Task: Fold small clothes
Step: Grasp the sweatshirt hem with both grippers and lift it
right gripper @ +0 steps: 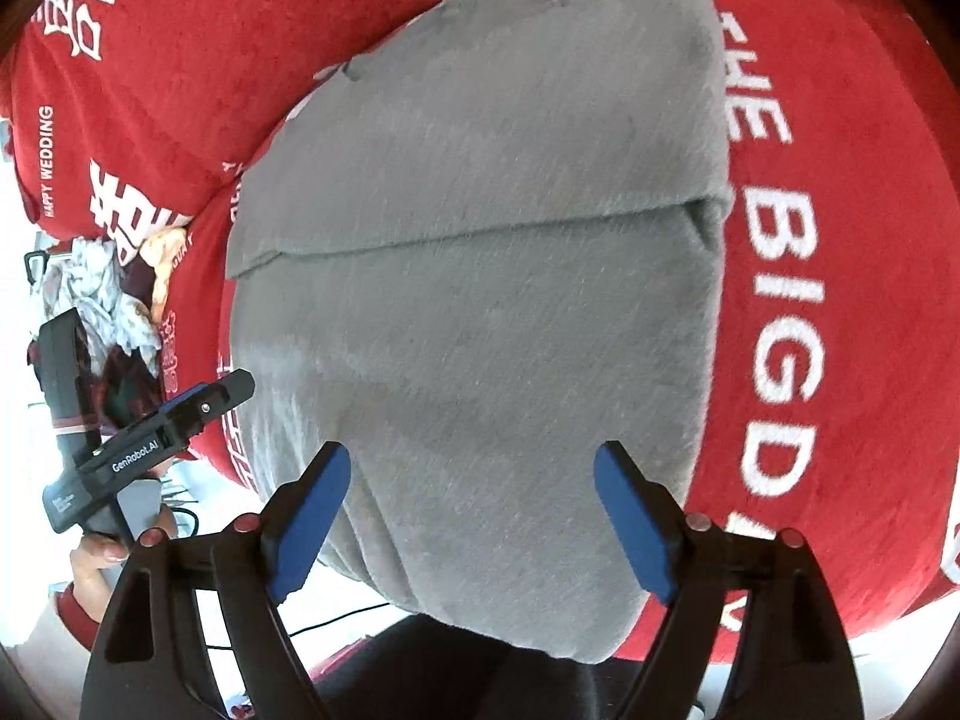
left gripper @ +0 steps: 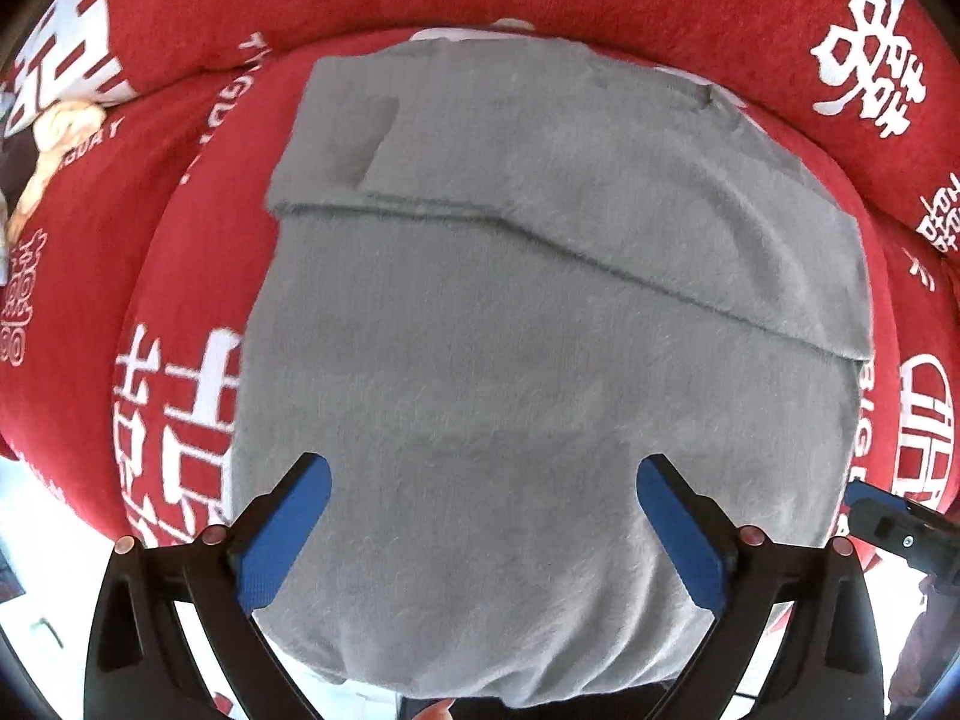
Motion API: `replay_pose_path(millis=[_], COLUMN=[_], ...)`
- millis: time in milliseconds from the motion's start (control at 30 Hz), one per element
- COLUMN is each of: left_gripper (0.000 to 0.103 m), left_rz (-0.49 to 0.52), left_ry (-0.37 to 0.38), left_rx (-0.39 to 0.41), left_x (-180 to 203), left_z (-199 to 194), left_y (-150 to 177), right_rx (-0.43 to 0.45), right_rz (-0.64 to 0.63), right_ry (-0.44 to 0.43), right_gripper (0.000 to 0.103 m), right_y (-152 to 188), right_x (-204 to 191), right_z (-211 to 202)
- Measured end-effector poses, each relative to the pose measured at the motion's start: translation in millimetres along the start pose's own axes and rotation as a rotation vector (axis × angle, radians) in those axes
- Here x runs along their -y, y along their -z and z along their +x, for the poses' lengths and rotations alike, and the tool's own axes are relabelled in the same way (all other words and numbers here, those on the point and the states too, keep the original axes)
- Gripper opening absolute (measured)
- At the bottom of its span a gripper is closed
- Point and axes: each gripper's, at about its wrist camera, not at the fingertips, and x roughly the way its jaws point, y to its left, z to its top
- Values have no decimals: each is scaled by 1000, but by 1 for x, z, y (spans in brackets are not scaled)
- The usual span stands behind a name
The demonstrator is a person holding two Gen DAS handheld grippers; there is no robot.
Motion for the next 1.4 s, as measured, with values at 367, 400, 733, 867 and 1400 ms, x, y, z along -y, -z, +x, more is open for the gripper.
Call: replay_pose_path(millis=[367, 400, 733, 867, 1400], left_gripper=[102, 102, 102, 102, 28], left_rz=[-44, -53, -63, -106, -117], left_ry=[104, 117, 214, 252, 333], left_rx=[-33, -36, -144, -175, -165], left_x=[-75, -83, -135, -140, -140], left_z=[4, 4, 45, 65, 77], left_y=[50, 56, 137, 156, 180], right_rx=[-9, -15, -119, -143, -171], right_rz=[-22, -20, 61, 125, 185], right_ry=[50, 61, 120, 127, -62], right_gripper=[86, 86, 86, 86, 8], right_y=[39, 47, 128, 153, 181], right_x=[-28, -29, 15, 41, 59], right_z=[16, 19, 60, 78, 126])
